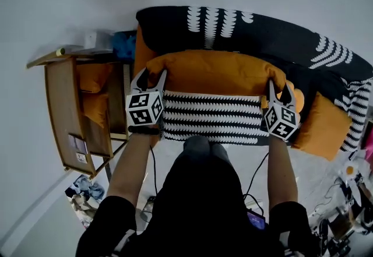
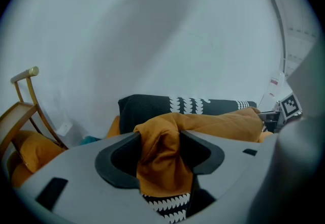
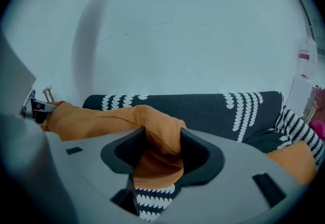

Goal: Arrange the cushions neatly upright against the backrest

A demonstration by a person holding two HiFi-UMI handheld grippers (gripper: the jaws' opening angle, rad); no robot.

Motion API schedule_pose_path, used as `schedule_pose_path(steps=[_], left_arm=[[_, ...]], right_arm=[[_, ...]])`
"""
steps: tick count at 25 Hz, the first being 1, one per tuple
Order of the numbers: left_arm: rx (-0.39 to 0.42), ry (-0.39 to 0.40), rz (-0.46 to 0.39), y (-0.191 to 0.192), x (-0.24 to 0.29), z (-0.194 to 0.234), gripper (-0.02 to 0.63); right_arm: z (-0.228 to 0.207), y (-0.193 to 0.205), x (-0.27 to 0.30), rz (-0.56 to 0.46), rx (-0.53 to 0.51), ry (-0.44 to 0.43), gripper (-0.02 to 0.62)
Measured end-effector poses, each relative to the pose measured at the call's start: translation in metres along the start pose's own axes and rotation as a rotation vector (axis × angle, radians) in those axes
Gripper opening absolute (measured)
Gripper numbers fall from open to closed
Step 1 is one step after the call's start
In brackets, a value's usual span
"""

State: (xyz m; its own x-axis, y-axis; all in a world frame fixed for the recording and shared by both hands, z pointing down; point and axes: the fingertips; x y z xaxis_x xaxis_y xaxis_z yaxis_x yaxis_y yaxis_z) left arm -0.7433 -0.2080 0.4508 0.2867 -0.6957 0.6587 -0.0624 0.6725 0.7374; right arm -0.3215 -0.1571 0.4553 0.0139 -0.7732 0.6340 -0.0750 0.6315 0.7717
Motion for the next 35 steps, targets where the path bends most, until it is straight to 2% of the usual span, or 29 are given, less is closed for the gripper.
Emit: schedule_pose_path(steps=[4,7,9,12,16,19,25,29,32,34,35], left_arm=[[-0.003,-0.016,-0.003,-0.017,0.008,0.007,0.274],[0.044,-0.05,-0.067,-0.042,0.0,0.01,0.288],[0.062,-0.052,-0.11,-0.058,-0.008,0.01,0.288],[0.079,-0.029,-0.126,-0.063,-0.018,0.003,0.288],[0.144,-0.027,-0.113,-0.043,-0.038,-0.007,0.288],[0.138,-0.028,-0.116,-0.026,-0.06,-0.018,0.288],[0.107,0.046,-0.051,0.023,-0.078,-0.04,0.288],[0.106,0.118,-0.031,0.036,-0.064,-0.057,0.288],[0.116,0.203,-0.003,0.039,-0.046,-0.08,0.282],[0.112,0.286,0.023,0.041,-0.037,-0.101,0.241],[0.107,0.316,0.035,0.042,-0.033,-0.109,0.241]], right_arm=[[-0.003,-0.023,0.007,-0.025,-0.018,0.025,0.243],[-0.008,-0.045,0.002,-0.068,0.006,0.017,0.304],[-0.008,-0.059,-0.005,-0.099,0.012,0.014,0.31],[-0.007,-0.068,-0.021,-0.138,0.007,0.036,0.311],[0.001,-0.04,-0.033,-0.117,0.025,0.063,0.318],[0.009,-0.011,-0.025,-0.076,0.021,0.066,0.325],[0.013,-0.016,-0.009,-0.093,0.014,0.108,0.314],[0.02,-0.025,-0.008,-0.076,0.037,0.09,0.319],[0.022,-0.021,-0.011,-0.059,0.044,0.07,0.322],[0.02,-0.019,-0.013,-0.059,0.039,0.066,0.322],[0.018,-0.019,-0.014,-0.065,0.039,0.066,0.322]])
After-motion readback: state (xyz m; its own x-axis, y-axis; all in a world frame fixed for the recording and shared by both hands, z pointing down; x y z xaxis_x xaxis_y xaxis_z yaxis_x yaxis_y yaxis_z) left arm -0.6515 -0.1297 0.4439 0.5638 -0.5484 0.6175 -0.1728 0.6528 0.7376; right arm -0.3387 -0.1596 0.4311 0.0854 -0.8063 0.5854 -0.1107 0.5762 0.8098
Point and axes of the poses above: the fingertips, and each gripper's own axes: x forward along the fingers, z to its left, y out of its underside
